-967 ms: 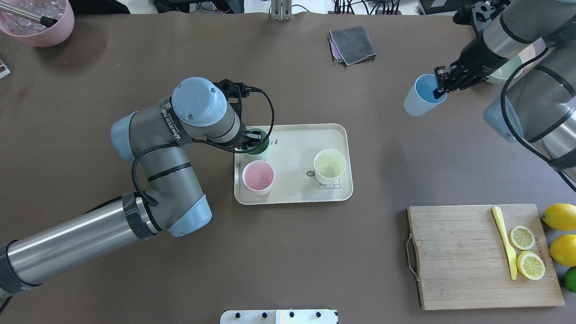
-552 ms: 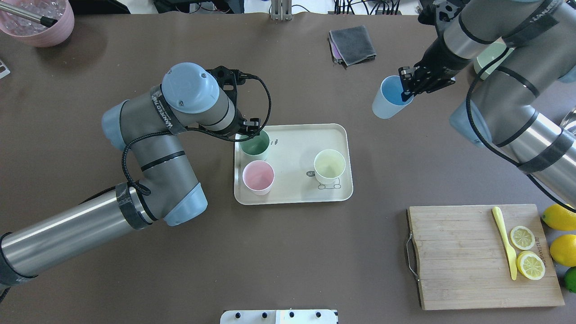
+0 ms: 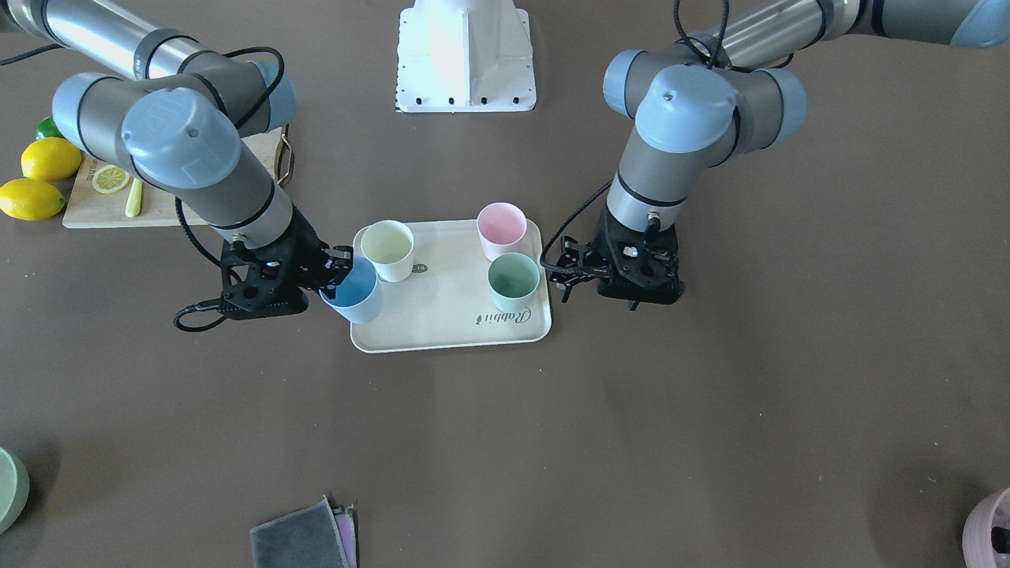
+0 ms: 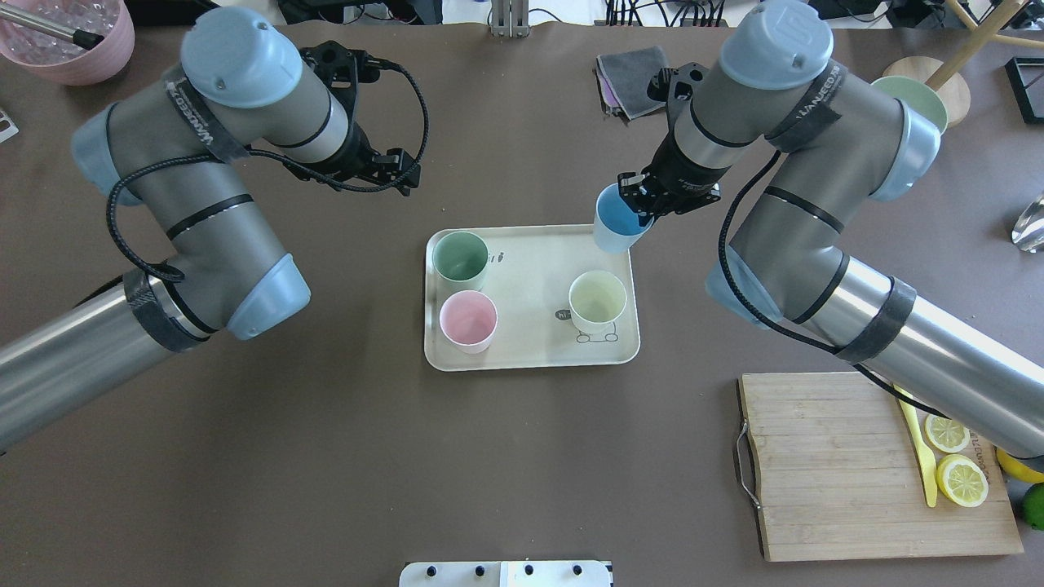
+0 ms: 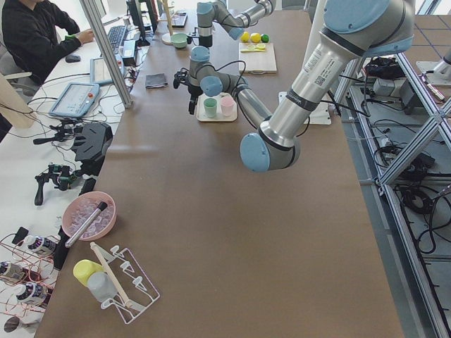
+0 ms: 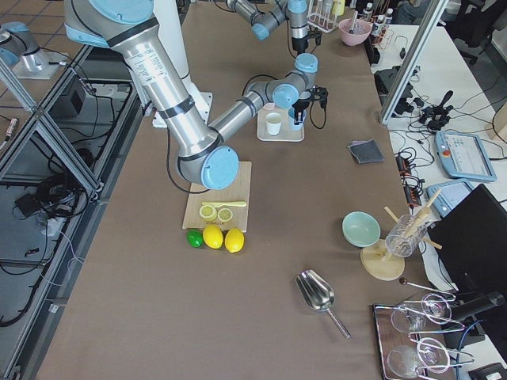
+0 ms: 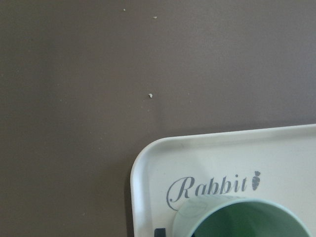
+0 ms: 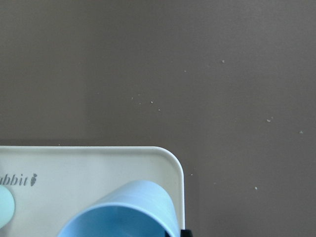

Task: Place all cups on tray

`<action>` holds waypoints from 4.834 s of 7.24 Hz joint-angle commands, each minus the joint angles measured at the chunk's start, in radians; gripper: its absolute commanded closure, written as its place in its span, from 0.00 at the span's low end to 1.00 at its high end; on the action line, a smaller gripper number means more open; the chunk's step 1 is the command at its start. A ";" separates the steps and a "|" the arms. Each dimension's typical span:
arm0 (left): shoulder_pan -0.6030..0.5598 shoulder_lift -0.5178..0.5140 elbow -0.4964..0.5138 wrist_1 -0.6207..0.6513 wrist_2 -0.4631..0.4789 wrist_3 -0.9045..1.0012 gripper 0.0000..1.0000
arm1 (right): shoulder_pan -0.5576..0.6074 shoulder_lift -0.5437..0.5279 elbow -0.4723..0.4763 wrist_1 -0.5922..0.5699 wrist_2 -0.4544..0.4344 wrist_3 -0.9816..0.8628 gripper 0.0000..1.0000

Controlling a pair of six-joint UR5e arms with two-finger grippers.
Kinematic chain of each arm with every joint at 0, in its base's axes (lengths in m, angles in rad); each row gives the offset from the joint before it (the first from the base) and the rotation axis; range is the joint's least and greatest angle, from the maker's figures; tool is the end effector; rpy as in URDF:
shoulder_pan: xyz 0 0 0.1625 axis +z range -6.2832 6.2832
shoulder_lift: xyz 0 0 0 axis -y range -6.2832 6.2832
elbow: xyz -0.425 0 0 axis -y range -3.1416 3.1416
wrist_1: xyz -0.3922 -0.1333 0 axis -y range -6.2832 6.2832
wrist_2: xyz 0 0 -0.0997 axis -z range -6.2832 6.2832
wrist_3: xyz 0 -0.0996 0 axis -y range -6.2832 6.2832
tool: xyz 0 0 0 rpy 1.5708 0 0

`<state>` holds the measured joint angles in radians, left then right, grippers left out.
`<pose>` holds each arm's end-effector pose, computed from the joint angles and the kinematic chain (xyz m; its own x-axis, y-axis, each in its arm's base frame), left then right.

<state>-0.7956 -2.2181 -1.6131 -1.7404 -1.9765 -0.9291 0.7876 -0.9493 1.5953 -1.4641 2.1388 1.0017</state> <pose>0.4181 -0.5610 0.2363 0.6337 0.1390 -0.7609 0.0846 0.9654 0.2468 -0.4309 -0.5458 0.2650 0.6159 -0.0252 0.7874 -0.0072 0.9993 0.0376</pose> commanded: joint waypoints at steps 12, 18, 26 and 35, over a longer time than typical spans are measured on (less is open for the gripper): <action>-0.352 0.389 -0.105 -0.222 -0.174 0.391 0.02 | 0.431 -0.350 0.026 0.019 0.288 -0.436 0.00; -0.459 0.524 -0.090 -0.242 -0.162 0.394 0.02 | 0.708 -0.517 -0.043 0.013 0.195 -0.772 0.00; -0.660 0.710 -0.085 -0.207 -0.358 0.688 0.02 | 0.795 -0.626 -0.058 0.008 0.242 -0.919 0.00; -0.772 0.681 -0.096 0.079 -0.315 0.906 0.02 | 0.795 -0.625 -0.046 0.008 0.218 -0.905 0.00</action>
<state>-1.5673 -1.5366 -1.7105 -1.6615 -2.2931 -0.0241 1.5831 -1.5821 1.5426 -1.4529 2.3698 0.0954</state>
